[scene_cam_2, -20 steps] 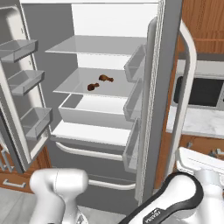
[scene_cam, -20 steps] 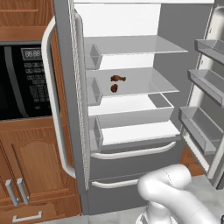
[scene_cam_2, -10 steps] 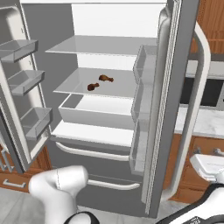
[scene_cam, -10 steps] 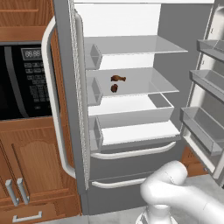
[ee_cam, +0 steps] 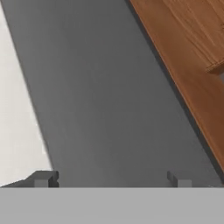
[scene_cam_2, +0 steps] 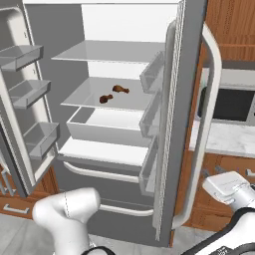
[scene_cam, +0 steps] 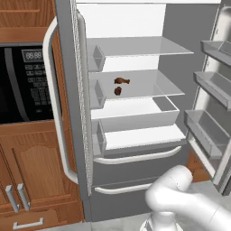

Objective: Place the chicken drumstick on the counter behind the older chicken drumstick on the same shelf of the fridge to maintain FIFO order. Close the fridge door when finished.

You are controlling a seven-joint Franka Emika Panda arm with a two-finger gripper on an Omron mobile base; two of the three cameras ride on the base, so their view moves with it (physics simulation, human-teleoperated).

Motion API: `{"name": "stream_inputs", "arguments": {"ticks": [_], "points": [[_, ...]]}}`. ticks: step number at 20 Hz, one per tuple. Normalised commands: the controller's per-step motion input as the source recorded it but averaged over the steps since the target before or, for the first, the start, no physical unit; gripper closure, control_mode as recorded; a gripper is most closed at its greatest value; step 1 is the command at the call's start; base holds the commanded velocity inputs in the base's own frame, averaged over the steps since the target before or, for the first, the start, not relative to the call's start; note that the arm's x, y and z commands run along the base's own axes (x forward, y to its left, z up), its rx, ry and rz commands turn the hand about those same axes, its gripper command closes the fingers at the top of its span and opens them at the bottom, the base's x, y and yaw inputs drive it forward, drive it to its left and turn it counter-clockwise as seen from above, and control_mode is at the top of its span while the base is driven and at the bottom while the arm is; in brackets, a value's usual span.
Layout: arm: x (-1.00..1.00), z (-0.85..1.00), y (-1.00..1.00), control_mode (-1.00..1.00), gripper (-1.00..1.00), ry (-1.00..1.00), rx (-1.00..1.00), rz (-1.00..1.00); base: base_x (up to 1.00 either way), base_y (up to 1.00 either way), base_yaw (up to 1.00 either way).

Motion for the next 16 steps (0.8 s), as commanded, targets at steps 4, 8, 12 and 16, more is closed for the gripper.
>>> {"name": "stream_inputs", "arguments": {"ticks": [4,8,12,16], "points": [[0.38,0.00,1.00,-1.00,-1.00,0.03,0.00,0.03,0.00,0.00,0.00],[0.30,0.09,1.00,-1.00,-1.00,0.00,0.00,0.00,0.00,0.00,0.00],[0.46,0.14,0.99,-1.00,-1.00,0.00,-0.01,-0.05,0.00,0.00,0.00],[0.63,0.22,0.79,-1.00,-1.00,0.03,0.00,-0.15,0.00,0.00,0.00]]}}
